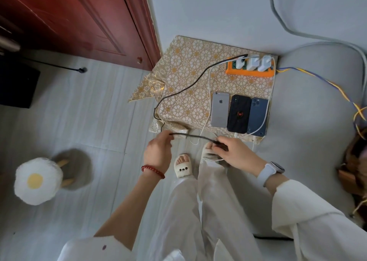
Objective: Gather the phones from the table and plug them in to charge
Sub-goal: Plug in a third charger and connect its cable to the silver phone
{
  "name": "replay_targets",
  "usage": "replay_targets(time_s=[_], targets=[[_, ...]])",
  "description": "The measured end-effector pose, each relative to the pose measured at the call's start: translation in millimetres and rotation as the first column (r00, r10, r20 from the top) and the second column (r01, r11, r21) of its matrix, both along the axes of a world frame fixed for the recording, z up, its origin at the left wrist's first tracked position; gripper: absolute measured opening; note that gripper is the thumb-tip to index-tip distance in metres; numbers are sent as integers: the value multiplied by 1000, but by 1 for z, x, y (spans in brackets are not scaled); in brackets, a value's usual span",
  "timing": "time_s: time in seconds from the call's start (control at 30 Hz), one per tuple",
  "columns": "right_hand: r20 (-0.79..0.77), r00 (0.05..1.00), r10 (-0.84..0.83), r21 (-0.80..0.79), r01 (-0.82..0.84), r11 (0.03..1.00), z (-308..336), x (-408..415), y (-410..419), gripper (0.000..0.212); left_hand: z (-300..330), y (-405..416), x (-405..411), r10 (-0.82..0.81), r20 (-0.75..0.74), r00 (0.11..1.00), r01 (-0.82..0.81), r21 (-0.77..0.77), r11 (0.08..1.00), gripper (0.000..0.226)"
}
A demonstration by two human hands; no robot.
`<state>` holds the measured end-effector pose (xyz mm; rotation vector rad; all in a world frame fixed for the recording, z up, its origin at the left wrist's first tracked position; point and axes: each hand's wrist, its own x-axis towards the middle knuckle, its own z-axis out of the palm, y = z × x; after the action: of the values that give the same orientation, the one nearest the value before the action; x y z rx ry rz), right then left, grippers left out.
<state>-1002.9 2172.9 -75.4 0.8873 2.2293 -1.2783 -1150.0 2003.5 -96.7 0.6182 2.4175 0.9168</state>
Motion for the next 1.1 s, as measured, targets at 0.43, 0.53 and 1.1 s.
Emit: replay_targets(time_s=[0.43, 0.53, 1.1], targets=[[-67, 996, -53, 432, 77, 899, -6, 17, 12, 22, -1, -10, -14, 74, 588, 806, -91, -1, 996, 23], [-153, 987, 44, 420, 24, 907, 2, 2, 9, 19, 3, 2, -10, 78, 644, 761, -102, 0, 995, 43], [-364, 919, -152, 259, 257, 931, 24, -16, 18, 40, 32, 47, 3, -344, 384, 857, 281, 211, 936, 24]])
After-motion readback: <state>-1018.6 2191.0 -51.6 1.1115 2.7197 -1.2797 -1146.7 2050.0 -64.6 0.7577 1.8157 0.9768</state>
